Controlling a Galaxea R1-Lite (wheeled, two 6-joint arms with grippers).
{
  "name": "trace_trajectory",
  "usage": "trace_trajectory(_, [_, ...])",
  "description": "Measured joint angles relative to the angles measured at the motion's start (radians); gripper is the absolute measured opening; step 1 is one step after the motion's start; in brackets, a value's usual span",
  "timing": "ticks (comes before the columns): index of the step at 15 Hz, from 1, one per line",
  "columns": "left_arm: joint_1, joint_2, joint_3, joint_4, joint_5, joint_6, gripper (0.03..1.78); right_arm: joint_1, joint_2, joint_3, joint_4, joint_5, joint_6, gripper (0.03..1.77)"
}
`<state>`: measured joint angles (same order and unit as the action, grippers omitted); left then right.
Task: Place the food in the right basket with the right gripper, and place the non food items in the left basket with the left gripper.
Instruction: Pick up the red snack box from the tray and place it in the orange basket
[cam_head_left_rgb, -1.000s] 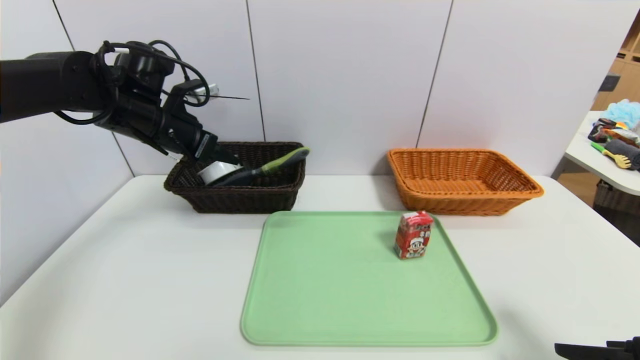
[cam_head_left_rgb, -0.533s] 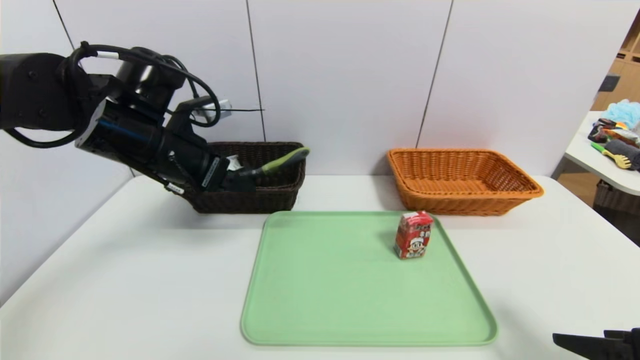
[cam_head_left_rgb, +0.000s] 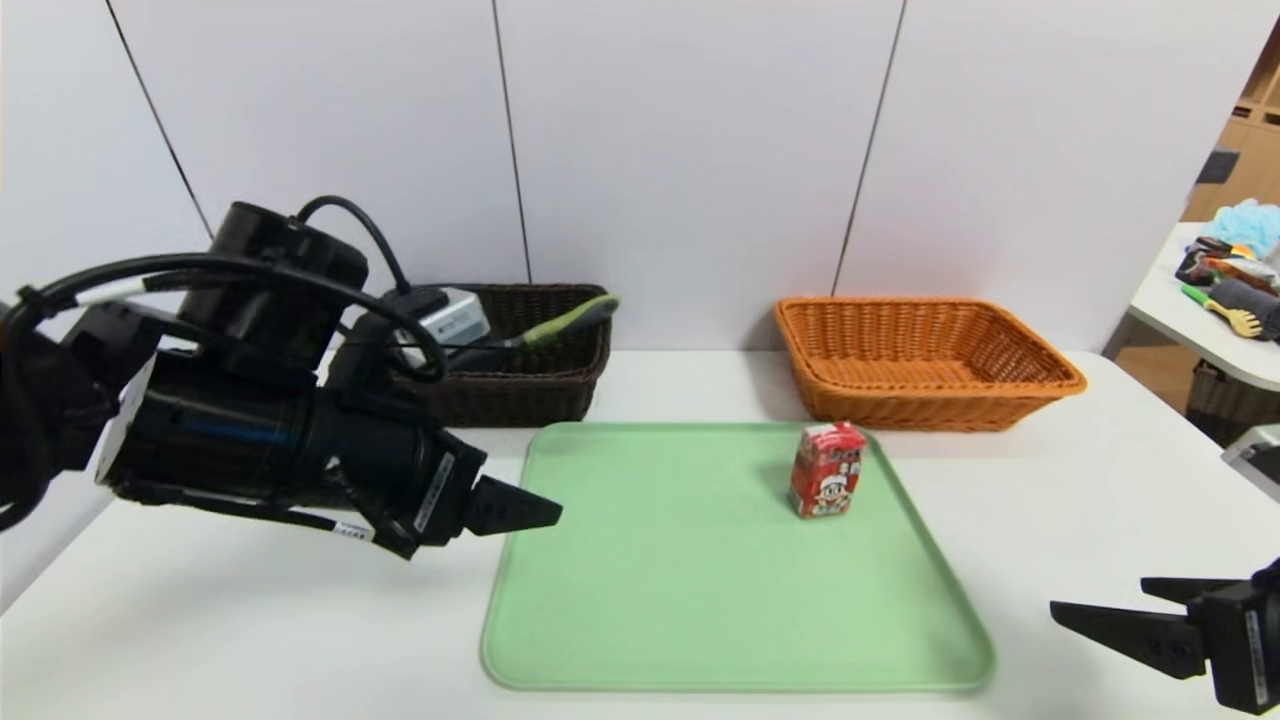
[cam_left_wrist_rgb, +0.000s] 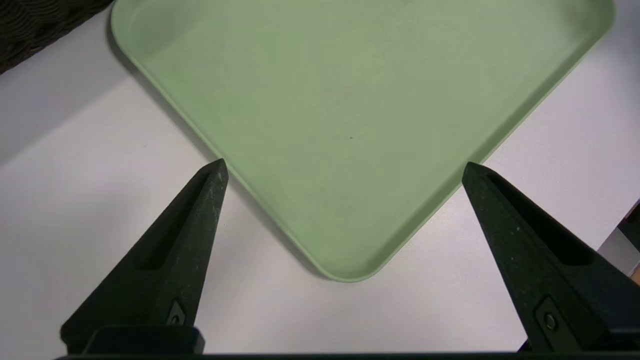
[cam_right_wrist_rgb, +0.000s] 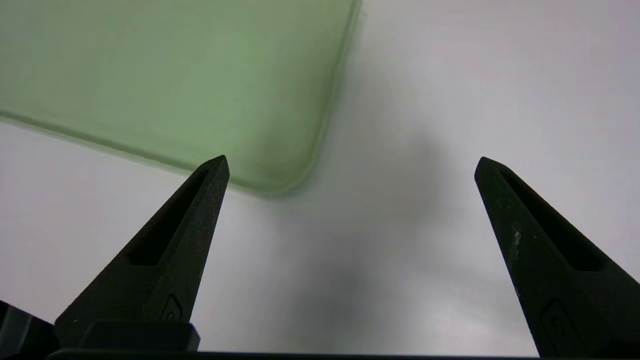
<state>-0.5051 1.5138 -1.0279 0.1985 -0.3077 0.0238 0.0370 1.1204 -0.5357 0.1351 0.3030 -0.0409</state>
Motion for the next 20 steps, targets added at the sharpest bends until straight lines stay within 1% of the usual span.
trace_trajectory(3, [-0.042, -0.055, 0.130, -0.141, 0.054, -0.003, 1.67, 0.070, 0.029, 0.004, -0.111, 0.000, 0.002, 1.70])
trace_trajectory(5, [-0.050, -0.078, 0.179, -0.205, 0.077, -0.003, 1.67, 0.124, 0.048, 0.007, -0.145, 0.000, 0.005, 1.70])
trace_trajectory(9, [-0.053, -0.105, 0.214, -0.223, 0.081, -0.003, 1.69, 0.213, 0.114, 0.008, -0.251, -0.005, 0.009, 1.70])
trace_trajectory(12, [-0.053, -0.107, 0.216, -0.238, 0.076, -0.001, 1.69, 0.245, 0.204, 0.008, -0.340, -0.010, 0.013, 1.70])
trace_trajectory(14, [-0.053, -0.104, 0.211, -0.241, 0.077, -0.001, 1.69, 0.253, 0.272, 0.008, -0.413, -0.017, 0.033, 1.70])
trace_trajectory(15, [-0.053, -0.101, 0.211, -0.241, 0.078, -0.002, 1.69, 0.254, 0.308, 0.008, -0.456, -0.034, 0.044, 1.70])
trace_trajectory(16, [-0.053, -0.097, 0.210, -0.241, 0.078, -0.002, 1.69, 0.255, 0.342, 0.007, -0.496, -0.063, 0.050, 1.70])
trace_trajectory(18, [-0.053, -0.091, 0.206, -0.240, 0.077, 0.000, 1.69, 0.269, 0.402, 0.008, -0.582, -0.145, 0.061, 1.70])
trace_trajectory(20, [-0.053, -0.086, 0.200, -0.241, 0.077, 0.000, 1.69, 0.306, 0.451, 0.014, -0.651, -0.229, 0.096, 1.70])
